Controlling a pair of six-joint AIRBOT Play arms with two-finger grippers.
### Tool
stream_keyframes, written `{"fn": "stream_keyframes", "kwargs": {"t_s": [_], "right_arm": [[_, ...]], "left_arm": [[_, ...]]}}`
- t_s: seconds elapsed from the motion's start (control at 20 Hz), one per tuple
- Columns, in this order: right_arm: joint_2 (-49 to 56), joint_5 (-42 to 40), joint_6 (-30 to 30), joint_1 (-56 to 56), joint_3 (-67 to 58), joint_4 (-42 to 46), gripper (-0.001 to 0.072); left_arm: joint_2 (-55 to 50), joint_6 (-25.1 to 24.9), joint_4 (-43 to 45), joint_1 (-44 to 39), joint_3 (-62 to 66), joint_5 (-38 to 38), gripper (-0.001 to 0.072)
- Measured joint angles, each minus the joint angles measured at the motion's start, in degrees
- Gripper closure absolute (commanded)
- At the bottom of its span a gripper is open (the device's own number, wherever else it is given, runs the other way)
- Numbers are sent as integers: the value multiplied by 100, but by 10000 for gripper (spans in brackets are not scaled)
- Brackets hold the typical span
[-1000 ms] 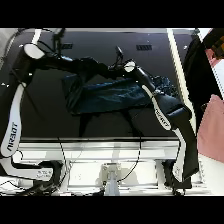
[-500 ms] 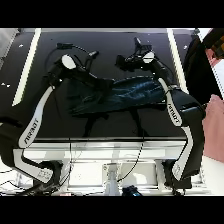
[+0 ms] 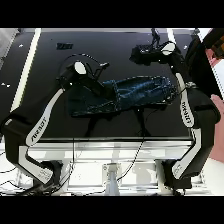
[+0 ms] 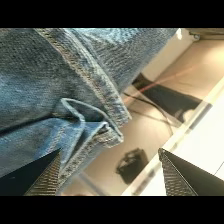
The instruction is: Fold the clothes and pants, and hang the long-sleeved shirts on hangers.
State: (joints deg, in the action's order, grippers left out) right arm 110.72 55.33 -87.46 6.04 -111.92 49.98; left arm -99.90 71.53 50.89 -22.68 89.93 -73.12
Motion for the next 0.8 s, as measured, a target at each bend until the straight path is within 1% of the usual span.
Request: {"fn": "stream_keyframes", "kwargs": {"t_s": [0.1, 0.2, 0.35, 0.5, 0.65, 0.8], "right_arm": [[-184, 98, 2, -120, 0, 227, 659], [-389, 262, 9, -269, 0, 535, 659], [-686, 560, 52, -557, 0, 1172, 659], [-841, 831, 90, -824, 0, 1541, 659], [-901, 988, 105, -977, -2, 1727, 659], [-927, 1049, 114, -1032, -2, 1801, 659]], "left_arm": [[177, -87, 2, 286, 48, -9, 12], [435, -109, 85, 750, 140, -4, 13], [907, -149, 308, 1690, 216, -35, 18], [1252, -321, 518, 2734, 9, -186, 18], [1399, -745, 413, 3578, -697, -212, 16], [1436, -1279, -4, 4065, -1591, -74, 3]]}}
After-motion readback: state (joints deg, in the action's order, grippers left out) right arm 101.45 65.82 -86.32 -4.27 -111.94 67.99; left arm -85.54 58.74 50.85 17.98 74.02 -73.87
